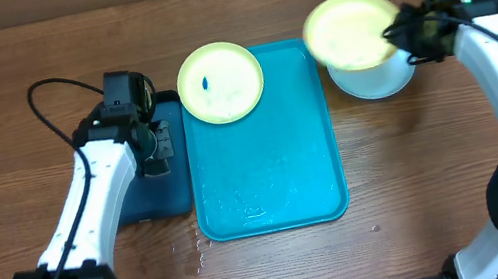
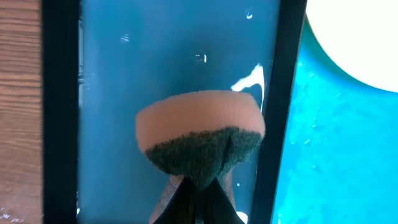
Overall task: Clean dirty plates on tray and stack at the side
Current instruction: 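Carry the yellow plate right and set it on the light blue plate, then open the right gripper and release the stacked yellow plate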
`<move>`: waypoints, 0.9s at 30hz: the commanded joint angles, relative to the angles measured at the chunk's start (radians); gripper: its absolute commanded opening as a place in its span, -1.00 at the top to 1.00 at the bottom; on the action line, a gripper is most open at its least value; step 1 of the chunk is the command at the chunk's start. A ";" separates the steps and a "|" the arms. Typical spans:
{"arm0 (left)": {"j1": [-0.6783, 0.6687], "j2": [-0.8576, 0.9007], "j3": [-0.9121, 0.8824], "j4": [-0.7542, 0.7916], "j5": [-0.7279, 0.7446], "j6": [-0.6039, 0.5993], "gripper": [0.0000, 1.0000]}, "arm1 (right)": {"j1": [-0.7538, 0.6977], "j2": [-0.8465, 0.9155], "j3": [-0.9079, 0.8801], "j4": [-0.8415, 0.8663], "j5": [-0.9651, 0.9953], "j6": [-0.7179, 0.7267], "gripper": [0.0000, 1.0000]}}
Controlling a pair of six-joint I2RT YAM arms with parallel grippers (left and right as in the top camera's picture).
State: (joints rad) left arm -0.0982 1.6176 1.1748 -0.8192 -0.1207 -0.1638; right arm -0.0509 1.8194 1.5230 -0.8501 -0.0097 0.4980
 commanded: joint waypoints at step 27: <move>0.002 0.024 -0.002 0.029 0.013 0.053 0.91 | -0.066 -0.014 -0.411 0.417 -0.019 -0.016 0.71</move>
State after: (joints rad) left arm -0.0982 1.6402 1.1736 -0.7891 -0.1081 -0.1268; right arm -0.1234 1.8194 1.1175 -0.4423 -0.0010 0.4862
